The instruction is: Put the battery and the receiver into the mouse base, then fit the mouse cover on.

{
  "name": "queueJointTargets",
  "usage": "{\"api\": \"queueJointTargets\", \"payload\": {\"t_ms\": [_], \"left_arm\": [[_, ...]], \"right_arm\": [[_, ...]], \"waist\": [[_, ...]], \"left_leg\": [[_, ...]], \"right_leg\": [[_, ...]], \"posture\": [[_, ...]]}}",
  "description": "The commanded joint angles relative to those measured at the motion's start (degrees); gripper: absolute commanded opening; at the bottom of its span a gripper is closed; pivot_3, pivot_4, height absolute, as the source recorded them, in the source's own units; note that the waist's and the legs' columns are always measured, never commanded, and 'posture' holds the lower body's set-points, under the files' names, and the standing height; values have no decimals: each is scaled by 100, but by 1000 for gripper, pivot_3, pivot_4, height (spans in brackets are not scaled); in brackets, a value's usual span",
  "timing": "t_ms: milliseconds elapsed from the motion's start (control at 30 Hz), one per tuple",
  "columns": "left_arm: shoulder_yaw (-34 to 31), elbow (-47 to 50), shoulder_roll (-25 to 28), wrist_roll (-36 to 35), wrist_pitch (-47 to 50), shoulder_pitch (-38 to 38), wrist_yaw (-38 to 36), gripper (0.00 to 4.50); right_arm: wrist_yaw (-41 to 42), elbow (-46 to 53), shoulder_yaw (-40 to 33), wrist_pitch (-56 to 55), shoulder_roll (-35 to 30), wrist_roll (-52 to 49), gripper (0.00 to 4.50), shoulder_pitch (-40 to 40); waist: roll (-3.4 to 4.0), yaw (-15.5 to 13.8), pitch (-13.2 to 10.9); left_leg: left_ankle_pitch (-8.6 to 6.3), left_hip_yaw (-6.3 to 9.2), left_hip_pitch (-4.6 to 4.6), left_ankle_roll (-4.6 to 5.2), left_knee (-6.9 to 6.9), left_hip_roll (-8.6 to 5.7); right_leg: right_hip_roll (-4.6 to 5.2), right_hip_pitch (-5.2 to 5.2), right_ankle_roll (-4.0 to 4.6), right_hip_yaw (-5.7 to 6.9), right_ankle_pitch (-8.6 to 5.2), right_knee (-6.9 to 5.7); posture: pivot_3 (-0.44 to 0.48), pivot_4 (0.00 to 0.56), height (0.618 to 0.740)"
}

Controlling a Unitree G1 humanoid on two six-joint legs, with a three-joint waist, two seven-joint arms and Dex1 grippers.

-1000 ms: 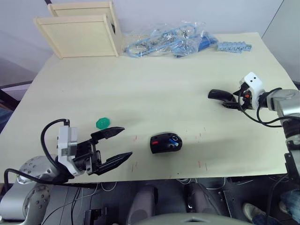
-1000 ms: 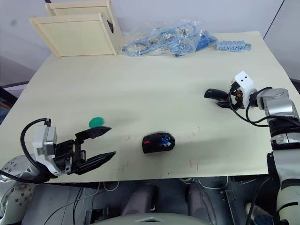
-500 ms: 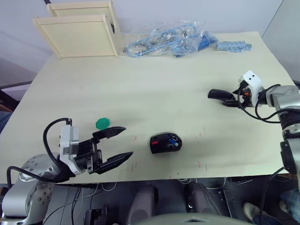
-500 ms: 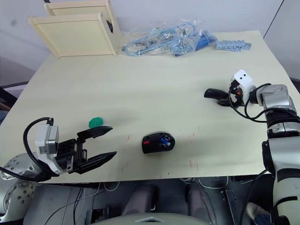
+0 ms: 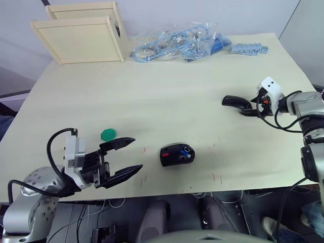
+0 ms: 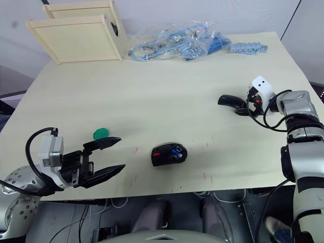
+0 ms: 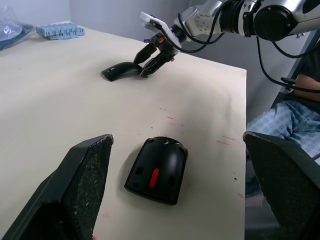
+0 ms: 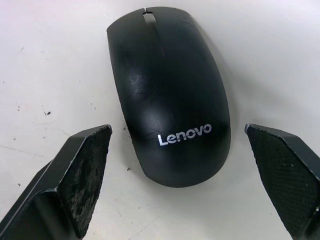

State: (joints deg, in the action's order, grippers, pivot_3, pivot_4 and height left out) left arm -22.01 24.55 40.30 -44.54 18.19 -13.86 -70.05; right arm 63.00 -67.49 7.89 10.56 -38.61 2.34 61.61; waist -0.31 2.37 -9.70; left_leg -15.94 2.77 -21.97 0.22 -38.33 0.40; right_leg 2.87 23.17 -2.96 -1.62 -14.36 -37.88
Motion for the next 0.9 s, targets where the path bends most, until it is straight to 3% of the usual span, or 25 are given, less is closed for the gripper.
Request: {"api": "queueJointTargets", "payload": {"t_ms": [33, 900], "left_arm": [[-57, 96, 0, -40, -110, -23, 9, 4443], [-104, 188, 17, -74, -112, -144, 69, 4443]], "right_arm": [[-24, -16, -168, -175, 9, 2, 4500, 218], [-269, -292, -366, -301, 247, 114, 4500, 325]], "waist": [[0, 0, 0], [3, 3, -2]], "left_leg": [[0, 0, 0, 0, 0, 0], [0, 1, 0, 0, 0, 0]], "right_leg": [[0, 0, 0, 0, 0, 0], [1, 0, 0, 0, 0, 0]], "posture": [[0, 150, 740], [0, 150, 740]]}}
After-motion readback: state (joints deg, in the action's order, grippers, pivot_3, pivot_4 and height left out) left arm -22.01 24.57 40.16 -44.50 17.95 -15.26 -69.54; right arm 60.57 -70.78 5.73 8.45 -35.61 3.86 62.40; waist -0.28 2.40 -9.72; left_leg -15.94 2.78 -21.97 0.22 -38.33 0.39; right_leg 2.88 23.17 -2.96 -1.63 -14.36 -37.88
